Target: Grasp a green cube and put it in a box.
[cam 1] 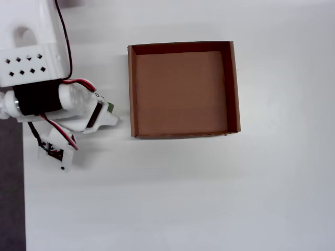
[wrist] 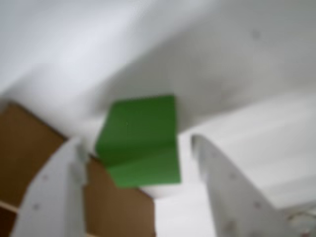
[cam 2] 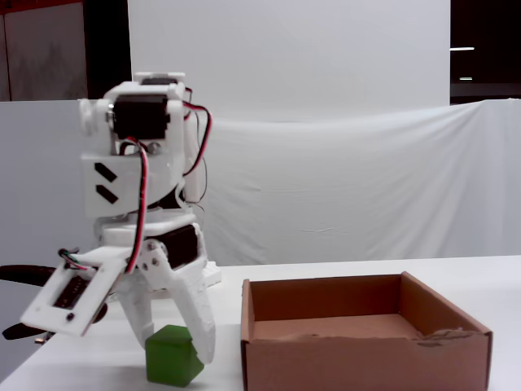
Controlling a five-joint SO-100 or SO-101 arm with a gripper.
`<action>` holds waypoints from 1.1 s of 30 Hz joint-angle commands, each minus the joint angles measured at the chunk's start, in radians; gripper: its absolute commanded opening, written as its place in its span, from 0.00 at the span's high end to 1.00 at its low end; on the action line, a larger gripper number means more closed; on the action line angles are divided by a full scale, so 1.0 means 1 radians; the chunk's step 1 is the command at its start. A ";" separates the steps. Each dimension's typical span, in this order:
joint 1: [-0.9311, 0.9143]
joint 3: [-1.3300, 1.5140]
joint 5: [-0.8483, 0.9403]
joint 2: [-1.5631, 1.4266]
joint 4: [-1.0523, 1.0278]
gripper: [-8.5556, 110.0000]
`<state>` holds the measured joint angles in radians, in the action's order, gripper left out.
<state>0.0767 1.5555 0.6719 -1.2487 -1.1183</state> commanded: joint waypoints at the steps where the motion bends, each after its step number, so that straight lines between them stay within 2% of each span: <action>1: 0.011 -0.044 -0.005 -0.009 0.015 0.71; 23: 0.008 -0.037 -0.023 -0.012 0.052 0.80; 33: 0.008 -0.028 -0.026 -0.017 0.067 0.81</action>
<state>0.0767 1.5555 0.6504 -1.2487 -1.0615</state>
